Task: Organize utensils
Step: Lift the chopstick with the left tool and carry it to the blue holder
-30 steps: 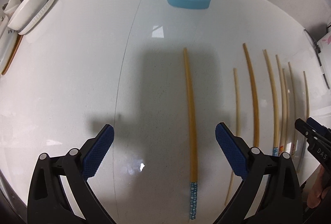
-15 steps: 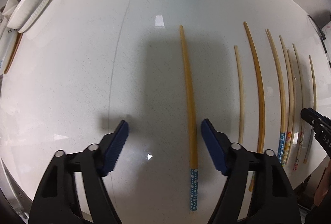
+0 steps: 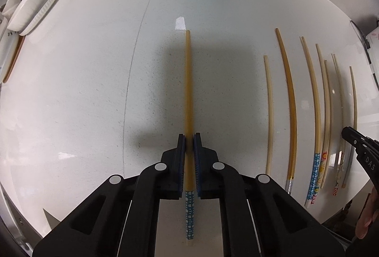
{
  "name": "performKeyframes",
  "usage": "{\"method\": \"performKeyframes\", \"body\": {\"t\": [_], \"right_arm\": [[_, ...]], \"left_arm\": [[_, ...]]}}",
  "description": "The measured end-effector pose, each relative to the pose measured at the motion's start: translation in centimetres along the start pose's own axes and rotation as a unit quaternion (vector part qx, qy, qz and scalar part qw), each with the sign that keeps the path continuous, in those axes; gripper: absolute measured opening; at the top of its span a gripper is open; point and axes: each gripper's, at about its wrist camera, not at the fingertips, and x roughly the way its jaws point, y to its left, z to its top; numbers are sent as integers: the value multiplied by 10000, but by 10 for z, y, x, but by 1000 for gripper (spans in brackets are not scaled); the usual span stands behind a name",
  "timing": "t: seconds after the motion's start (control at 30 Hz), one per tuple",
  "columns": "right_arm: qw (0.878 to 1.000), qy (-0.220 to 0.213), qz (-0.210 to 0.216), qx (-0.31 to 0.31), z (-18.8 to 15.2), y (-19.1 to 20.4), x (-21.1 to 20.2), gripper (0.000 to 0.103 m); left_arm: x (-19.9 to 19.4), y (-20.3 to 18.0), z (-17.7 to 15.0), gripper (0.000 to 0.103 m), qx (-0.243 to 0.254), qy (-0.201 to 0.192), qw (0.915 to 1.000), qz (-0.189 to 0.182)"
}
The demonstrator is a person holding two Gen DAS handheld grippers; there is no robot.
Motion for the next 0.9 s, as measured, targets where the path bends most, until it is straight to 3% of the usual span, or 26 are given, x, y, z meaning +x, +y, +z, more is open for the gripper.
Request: {"method": "performKeyframes", "body": {"t": [0.47,0.9], "right_arm": [[9990,-446,36,32,4,8,-27,6],[9961,-863,185,-46,27,24,-54,6]], "left_arm": [[-41,12,-5,7,1,-522,9984,-196],[-92,12,5,7,-92,-982,9935,-564]]}}
